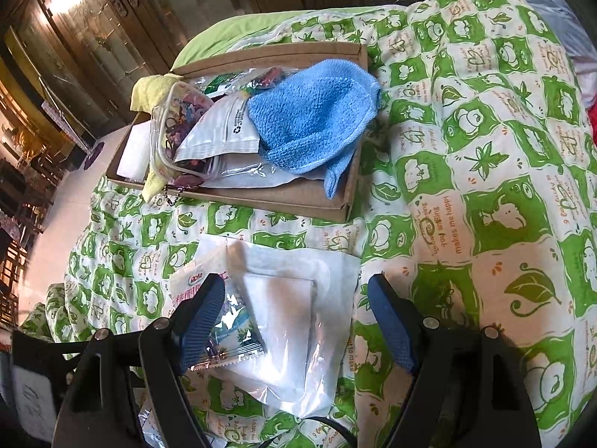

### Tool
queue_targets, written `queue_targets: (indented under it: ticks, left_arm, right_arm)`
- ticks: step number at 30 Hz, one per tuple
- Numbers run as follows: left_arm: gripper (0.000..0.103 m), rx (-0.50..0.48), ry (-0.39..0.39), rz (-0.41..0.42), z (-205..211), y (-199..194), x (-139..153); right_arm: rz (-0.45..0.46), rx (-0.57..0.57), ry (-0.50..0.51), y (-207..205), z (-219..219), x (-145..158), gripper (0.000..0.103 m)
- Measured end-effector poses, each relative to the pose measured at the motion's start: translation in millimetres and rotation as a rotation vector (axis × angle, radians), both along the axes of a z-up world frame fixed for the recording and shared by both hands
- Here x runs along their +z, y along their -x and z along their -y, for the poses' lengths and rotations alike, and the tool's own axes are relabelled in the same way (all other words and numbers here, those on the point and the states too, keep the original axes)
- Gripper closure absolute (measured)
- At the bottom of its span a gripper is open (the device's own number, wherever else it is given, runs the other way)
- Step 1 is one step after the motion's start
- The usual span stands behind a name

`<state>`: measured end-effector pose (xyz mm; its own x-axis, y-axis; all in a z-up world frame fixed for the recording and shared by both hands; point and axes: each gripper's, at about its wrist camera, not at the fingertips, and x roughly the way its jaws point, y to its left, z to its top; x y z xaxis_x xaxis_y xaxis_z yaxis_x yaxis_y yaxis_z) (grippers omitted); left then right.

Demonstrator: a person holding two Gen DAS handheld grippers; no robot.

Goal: Organize soft objects
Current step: 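Grasp the white printed sachet with the left gripper while the right gripper approaches the Dole packet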

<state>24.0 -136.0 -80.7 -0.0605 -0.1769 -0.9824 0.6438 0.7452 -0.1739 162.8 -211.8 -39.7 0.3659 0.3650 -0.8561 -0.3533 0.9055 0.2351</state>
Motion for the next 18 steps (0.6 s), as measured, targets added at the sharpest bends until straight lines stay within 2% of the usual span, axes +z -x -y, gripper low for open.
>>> queue_targets:
  ticks: [6,12,18]
  left_arm:
    - [0.018,-0.088,-0.023,0.019,15.5,-3.8,-7.5]
    - [0.018,-0.216,-0.079,0.055,36.8,14.7,-9.3]
    - [0.017,-0.242,-0.094,0.059,55.7,18.4,-27.3]
  right_arm:
    - [-0.006,0.002,0.011,-0.3,-3.4,-2.8,0.024]
    - [-0.008,0.005,0.019,0.2,-7.4,-5.9,0.024]
    - [-0.011,0.013,0.031,1.2,-13.7,-8.5,0.024]
